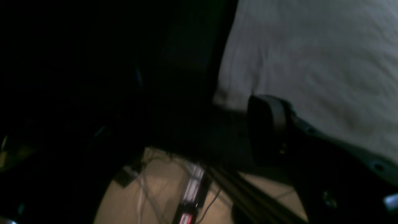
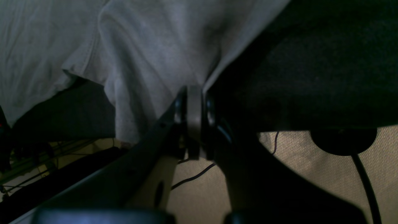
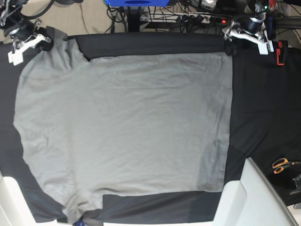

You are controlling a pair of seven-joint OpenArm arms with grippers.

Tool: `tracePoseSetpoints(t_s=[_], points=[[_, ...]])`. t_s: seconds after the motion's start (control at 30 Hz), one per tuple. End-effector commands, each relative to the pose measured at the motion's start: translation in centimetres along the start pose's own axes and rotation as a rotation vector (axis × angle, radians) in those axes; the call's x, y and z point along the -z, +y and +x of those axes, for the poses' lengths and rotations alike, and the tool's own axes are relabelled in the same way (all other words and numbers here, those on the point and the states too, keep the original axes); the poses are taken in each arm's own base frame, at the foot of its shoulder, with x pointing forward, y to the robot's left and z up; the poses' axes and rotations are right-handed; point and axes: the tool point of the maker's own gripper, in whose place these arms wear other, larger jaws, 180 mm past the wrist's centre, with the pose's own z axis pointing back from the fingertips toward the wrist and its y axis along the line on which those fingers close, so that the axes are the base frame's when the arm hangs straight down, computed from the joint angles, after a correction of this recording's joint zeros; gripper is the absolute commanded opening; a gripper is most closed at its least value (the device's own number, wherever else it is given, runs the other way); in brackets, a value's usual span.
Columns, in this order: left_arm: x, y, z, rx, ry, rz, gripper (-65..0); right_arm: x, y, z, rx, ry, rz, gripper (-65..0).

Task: Fold the T-shirt properly
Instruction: 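Lift the shoulder edge with both grippers and fold it over toward the hem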

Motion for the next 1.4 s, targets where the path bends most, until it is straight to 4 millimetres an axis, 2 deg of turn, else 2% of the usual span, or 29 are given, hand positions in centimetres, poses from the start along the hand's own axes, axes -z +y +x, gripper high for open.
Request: tracePoseSetpoints(t_s=[0.0,0.17,0.27,0.4,0.53,0.6,0.67,0.77,0.8,0.87,1.0,1.3,1.37], points=[[0.0,0.0,0.8,0.005,-0.026,-0.006,-18.8,-0.4,-0.2,0.6,-0.014,-0.016,-0.002,-64.5],[0.7,-1.8,-0.1,0.006,-0.004,-0.048,-18.8,-0.4,-0.2,0.7,-0.014,-0.018,-0.002,-64.5],[1.5,-3.7,-0.4,0.015,0.007,-0.092,-19.9,-0.4,-0.2,0.6,-0.015,-0.014,-0.001,-64.5],[2.3,-4.1,-1.2,0.006,0.029,-0.101,-26.0,-0.4,-0.2,0.6,-0.015,-0.014,-0.001,-64.5],[2.6,-3.6,-2.0,-0.021,0.042,-0.084,-32.3,-0.4,-0.2,0.6,-0.015,-0.015,-0.001,-64.5],[2.6,-3.6,-2.0,-0.022,0.043,-0.083,-36.7,-0.4,-0.2,0.6,-0.015,-0.015,-0.001,-64.5],[2.6,-3.6,-2.1,-0.023,0.044,-0.082,-43.9,-0.4,-0.2,0.6,-0.015,-0.015,-0.001,-64.5],[2.7,-3.8,-2.3,-0.03,0.048,-0.086,-61.2,-0.4,-0.2,0.6,-0.015,-0.017,-0.001,-64.5],[2.7,-3.9,-2.3,-0.031,0.049,-0.088,-65.0,-0.4,-0.2,0.7,-0.016,-0.017,-0.002,-64.5],[2.7,-4.1,-2.4,-0.035,0.049,-0.091,-65.0,-0.4,-0.2,0.7,-0.017,-0.017,-0.001,-64.5],[2.5,-5.8,-2.6,-0.058,0.033,-0.116,-65.0,-0.4,0.0,1.0,-0.025,-0.021,0.0,-64.5],[0.5,-8.6,1.7,0.002,-0.075,-0.189,-65.0,-2.1,1.0,4.3,-0.141,-0.045,-0.027,-64.5],[0.4,-8.9,2.2,0.009,-0.088,-0.198,-65.0,-2.1,1.1,4.4,-0.149,-0.033,-0.028,-64.5]])
